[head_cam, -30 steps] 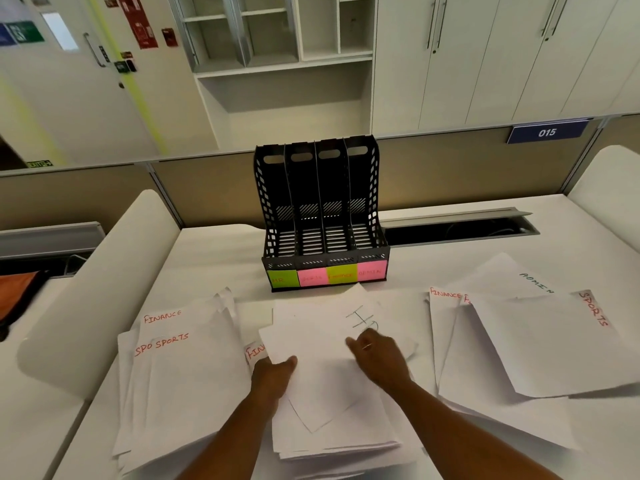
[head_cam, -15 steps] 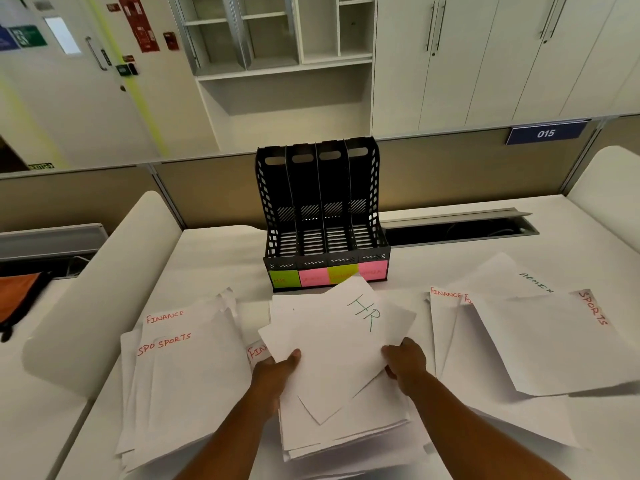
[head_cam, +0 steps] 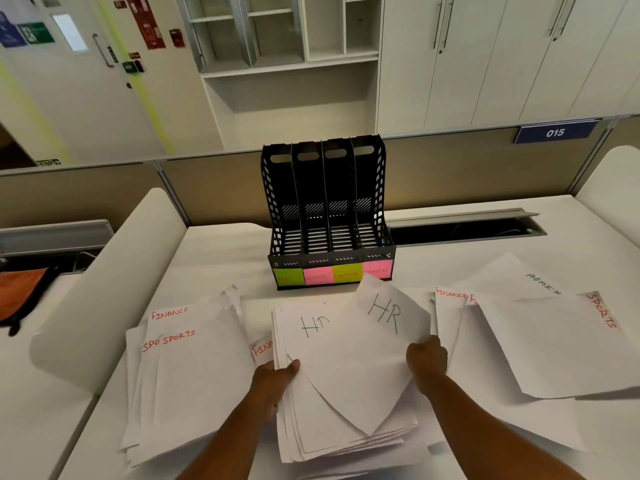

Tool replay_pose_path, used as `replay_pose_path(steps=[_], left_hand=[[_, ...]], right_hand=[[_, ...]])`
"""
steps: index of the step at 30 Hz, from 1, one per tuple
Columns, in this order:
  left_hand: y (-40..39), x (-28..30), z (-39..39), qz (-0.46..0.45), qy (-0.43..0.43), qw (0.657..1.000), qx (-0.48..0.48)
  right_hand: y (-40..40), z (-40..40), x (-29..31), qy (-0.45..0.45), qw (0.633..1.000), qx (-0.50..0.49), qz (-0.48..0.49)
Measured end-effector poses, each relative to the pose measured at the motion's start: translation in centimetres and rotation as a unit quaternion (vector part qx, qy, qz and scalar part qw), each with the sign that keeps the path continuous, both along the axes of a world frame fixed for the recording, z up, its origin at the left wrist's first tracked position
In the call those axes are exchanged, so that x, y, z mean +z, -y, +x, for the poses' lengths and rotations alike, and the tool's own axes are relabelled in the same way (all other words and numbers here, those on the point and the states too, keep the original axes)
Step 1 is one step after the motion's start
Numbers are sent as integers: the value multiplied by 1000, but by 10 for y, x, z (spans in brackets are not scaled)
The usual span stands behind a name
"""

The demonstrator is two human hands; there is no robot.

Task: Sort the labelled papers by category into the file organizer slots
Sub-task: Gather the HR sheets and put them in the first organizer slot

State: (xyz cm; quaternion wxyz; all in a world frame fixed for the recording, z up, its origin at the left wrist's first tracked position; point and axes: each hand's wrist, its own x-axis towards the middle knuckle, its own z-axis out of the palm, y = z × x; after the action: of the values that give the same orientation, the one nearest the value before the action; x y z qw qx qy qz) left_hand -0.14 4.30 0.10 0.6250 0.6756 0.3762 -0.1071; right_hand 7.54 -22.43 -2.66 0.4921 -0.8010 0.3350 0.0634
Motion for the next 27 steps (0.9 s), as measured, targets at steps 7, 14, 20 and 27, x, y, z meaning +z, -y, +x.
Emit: replay_pose_path(steps=[7, 14, 20, 27], left_hand=[[1, 3, 2, -16, -18, 1000, -20], [4, 2, 3, -34, 4, 999, -30], [7, 5, 1, 3, 17, 998, -65], [8, 5, 4, 33, 36, 994, -93]], right_hand=[[-4, -4, -1, -9, 998, 61, -26], [-14, -6, 5, 12, 987, 158, -7], [-22, -7, 16, 42, 974, 223, 8], [-24, -6, 19, 62, 977, 198, 44]])
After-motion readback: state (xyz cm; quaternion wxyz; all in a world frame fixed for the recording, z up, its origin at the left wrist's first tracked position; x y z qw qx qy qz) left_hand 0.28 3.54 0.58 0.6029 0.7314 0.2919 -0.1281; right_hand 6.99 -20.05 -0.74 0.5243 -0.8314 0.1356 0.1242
